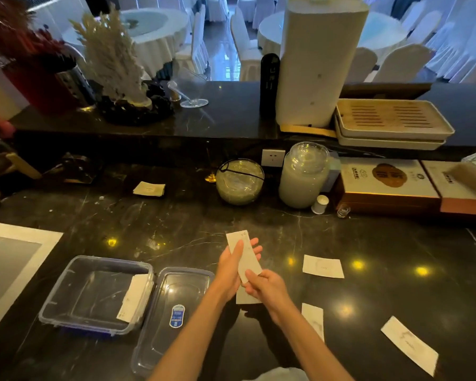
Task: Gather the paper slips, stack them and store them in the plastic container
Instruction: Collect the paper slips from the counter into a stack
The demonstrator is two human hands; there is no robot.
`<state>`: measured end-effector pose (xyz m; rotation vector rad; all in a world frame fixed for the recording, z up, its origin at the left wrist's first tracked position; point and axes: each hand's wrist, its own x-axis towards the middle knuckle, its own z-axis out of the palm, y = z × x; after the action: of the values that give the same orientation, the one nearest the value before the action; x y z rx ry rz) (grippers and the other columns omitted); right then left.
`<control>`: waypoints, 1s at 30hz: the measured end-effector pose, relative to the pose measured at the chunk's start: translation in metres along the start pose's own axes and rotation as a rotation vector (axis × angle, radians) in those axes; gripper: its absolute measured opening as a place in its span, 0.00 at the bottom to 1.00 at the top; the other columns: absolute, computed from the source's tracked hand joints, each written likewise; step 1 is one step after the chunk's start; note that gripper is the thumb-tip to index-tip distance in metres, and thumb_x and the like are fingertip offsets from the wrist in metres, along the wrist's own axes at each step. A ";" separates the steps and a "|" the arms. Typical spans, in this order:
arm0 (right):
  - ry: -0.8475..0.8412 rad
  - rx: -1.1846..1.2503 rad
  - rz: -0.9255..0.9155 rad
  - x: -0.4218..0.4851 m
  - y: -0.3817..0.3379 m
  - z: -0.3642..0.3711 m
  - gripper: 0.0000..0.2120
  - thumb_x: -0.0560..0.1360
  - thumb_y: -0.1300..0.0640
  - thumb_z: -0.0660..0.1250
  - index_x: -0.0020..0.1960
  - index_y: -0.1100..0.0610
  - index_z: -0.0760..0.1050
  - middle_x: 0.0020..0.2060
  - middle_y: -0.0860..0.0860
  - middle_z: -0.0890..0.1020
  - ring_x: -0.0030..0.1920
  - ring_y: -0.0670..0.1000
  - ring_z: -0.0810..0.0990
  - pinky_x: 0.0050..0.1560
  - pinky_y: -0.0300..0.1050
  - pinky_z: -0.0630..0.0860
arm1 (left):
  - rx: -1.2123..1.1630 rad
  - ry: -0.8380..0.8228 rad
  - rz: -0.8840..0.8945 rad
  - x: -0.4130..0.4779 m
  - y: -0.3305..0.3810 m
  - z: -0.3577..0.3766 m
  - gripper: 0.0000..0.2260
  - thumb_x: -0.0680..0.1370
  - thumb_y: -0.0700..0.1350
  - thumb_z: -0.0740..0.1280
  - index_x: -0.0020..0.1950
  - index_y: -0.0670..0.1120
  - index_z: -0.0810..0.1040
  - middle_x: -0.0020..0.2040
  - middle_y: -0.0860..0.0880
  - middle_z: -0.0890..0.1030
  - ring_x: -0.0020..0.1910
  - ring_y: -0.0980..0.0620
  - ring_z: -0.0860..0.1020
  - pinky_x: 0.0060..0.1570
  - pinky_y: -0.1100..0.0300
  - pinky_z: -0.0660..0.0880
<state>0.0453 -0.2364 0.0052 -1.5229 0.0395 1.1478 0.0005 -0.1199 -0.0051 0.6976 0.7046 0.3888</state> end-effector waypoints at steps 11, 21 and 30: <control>0.220 -0.562 -0.334 0.027 -0.003 -0.037 0.06 0.79 0.57 0.65 0.51 0.57 0.81 0.44 0.56 0.83 0.45 0.55 0.82 0.50 0.49 0.81 | 0.090 0.228 -0.007 -0.035 0.032 -0.044 0.19 0.84 0.45 0.59 0.73 0.38 0.66 0.56 0.39 0.82 0.49 0.42 0.83 0.50 0.49 0.81; 0.161 -1.340 -0.317 0.035 0.040 -0.032 0.21 0.78 0.53 0.67 0.69 0.54 0.71 0.69 0.52 0.70 0.70 0.54 0.67 0.68 0.48 0.70 | 0.024 0.275 -0.156 -0.086 0.033 -0.077 0.25 0.84 0.55 0.55 0.73 0.38 0.67 0.54 0.38 0.79 0.46 0.44 0.80 0.47 0.53 0.75; 0.453 -0.400 -0.231 0.007 0.036 -0.046 0.08 0.74 0.59 0.71 0.48 0.58 0.73 0.45 0.58 0.82 0.43 0.55 0.80 0.45 0.50 0.76 | 0.078 0.289 -0.112 -0.082 0.020 -0.051 0.20 0.84 0.47 0.58 0.72 0.37 0.67 0.56 0.35 0.80 0.46 0.42 0.81 0.40 0.54 0.83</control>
<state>0.0559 -0.2799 -0.0330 -2.0615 -0.0622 0.6316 -0.0949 -0.1271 0.0178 0.6791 1.0329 0.3643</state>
